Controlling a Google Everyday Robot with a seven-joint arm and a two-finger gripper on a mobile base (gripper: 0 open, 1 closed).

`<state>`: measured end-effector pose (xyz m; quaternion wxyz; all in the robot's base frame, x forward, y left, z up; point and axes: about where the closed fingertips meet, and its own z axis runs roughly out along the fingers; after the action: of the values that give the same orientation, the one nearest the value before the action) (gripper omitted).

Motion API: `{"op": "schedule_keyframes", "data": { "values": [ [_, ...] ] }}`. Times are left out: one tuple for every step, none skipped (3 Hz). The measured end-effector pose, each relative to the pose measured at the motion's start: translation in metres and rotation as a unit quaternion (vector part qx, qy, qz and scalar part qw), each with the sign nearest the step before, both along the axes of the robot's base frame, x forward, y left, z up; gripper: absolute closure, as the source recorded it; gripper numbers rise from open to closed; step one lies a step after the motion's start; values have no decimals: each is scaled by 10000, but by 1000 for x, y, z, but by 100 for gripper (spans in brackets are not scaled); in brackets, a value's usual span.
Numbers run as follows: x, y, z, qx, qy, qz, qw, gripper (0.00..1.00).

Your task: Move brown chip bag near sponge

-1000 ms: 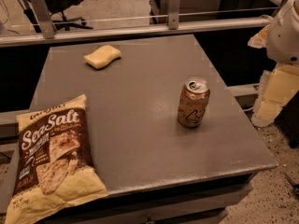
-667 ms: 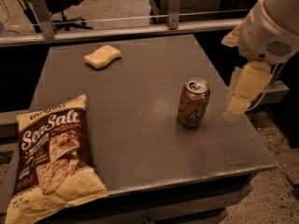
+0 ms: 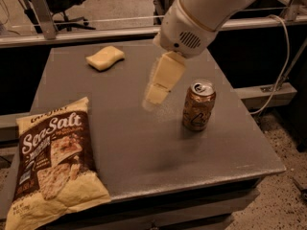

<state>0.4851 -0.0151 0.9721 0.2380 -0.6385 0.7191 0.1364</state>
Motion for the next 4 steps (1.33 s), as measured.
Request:
{"op": "schedule_keyframes", "data": {
  "values": [
    [-19,62,-8,517,355,240,9977,0],
    [-45,106,-33,616,600,417,9954,0],
    [-68,141,-75,509,806,393,9947,0],
    [-76,155,-97,433,902,330,9944,0]
  ]
}}
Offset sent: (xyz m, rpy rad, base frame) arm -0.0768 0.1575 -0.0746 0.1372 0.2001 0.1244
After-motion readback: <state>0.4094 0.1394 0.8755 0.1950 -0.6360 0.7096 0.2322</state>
